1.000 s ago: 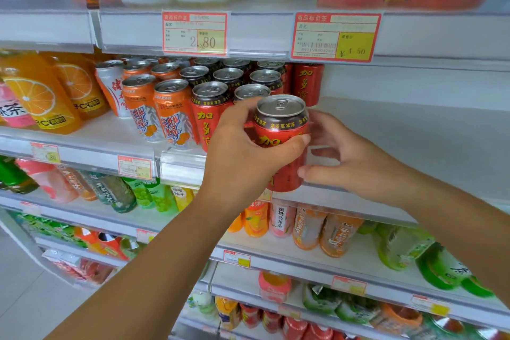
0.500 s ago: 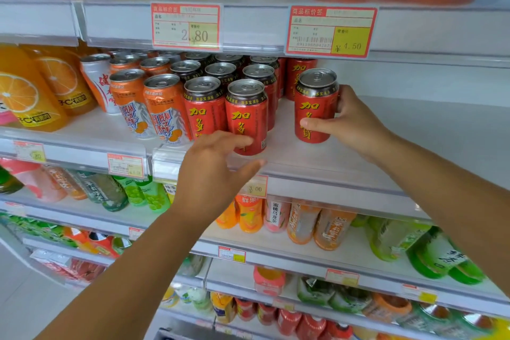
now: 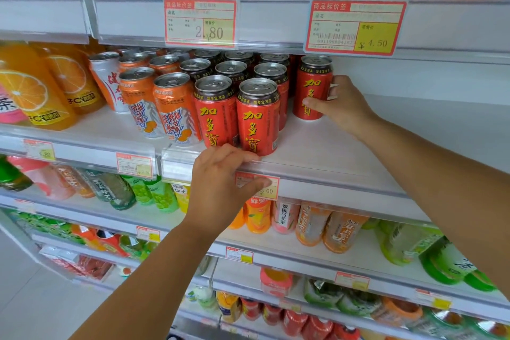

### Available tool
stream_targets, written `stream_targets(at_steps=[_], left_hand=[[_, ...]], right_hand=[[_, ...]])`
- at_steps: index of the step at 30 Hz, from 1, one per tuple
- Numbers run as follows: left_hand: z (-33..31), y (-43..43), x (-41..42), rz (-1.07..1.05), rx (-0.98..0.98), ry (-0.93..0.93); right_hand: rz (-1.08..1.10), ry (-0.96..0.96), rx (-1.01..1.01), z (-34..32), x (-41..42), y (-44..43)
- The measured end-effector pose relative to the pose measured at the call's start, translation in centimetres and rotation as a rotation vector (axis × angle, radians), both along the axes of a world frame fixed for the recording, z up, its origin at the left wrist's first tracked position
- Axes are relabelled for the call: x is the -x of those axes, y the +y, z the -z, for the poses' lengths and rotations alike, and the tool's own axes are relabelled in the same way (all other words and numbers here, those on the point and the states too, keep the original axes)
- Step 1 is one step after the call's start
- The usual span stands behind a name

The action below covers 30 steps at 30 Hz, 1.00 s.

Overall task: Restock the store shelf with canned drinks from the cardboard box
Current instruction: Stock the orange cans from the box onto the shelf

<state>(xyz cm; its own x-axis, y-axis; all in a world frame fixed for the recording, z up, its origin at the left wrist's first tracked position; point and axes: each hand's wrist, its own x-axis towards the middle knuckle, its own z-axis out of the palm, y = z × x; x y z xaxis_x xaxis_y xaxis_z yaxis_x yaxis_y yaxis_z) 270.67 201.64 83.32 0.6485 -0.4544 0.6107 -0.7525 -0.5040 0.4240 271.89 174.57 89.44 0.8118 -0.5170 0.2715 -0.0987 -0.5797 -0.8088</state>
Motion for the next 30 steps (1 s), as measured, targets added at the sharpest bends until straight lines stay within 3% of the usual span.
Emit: stream_targets(at_steps=[9, 13, 16, 19, 21, 24, 26, 30], left_hand=[[0.2, 0.1, -0.1, 0.009, 0.012, -0.002], [-0.6, 0.5, 0.0, 0.07, 0.018, 0.051], [-1.6, 3.0, 0.5, 0.133, 0.076, 0.14], [-1.5, 7.8, 1.5, 0.099, 0.07, 0.107], [0.3, 11.5, 2.5, 0.048, 0.074, 0.258], [6.3, 16.7, 4.2, -0.072, 0.044, 0.572], [11.8, 20.1, 5.4, -0.22, 0.005, 0.781], [22.7, 24.5, 8.5, -0.477, -0.03, 1.175]], right_hand=[[0.033, 0.021, 0.003, 0.4, -1.5, 0.0], [0.067, 0.121, 0.01, 0.3, -0.6, 0.5], [0.135, -0.097, 0.248, -0.8, 2.7, 2.3], [-0.084, -0.299, 0.334, -1.8, 8.2, 6.8], [-0.316, -0.282, 0.289, -1.5, 11.6, 11.0], [-0.656, -0.097, 0.273, 2.2, 13.3, 16.7], [-0.816, 0.159, 0.246, 7.4, 12.0, 20.5], [-0.943, 0.634, 0.084, 20.5, 9.1, 25.8]])
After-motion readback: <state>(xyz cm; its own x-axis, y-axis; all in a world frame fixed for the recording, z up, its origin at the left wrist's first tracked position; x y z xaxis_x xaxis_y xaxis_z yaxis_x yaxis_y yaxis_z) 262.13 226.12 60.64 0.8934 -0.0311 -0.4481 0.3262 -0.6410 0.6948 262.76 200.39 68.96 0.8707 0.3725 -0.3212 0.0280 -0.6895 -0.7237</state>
